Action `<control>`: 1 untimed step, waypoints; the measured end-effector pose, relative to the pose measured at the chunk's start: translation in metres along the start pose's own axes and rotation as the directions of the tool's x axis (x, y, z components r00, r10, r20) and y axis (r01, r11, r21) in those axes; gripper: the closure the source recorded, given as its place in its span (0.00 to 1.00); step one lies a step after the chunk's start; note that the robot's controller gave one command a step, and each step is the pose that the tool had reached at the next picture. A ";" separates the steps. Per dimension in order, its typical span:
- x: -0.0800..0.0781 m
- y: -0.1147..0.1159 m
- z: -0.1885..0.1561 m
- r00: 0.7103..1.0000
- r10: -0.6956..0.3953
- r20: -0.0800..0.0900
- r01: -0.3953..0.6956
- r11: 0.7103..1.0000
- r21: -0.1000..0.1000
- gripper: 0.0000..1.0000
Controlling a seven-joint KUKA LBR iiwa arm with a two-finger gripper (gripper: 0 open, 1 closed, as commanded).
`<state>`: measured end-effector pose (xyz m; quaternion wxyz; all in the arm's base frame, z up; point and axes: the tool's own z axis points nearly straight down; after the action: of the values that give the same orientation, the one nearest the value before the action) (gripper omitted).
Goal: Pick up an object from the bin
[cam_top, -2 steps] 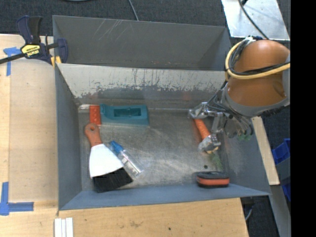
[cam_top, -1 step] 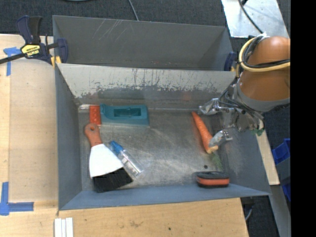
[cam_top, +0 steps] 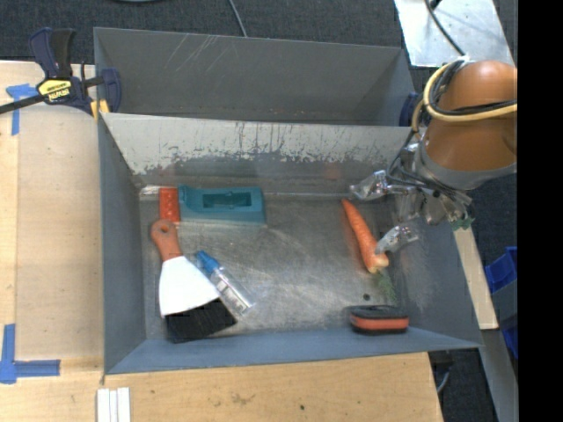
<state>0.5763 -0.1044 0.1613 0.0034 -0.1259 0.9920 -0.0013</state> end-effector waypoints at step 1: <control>-0.002 -0.021 0.038 0.960 -0.280 0.000 0.280 0.960 -0.001 0.00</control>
Offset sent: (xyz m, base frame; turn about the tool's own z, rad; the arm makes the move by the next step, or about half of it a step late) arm -0.0255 -0.0385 -0.0913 -0.2041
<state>0.5837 -0.1239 0.1230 0.0031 -0.2647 0.9643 -0.0013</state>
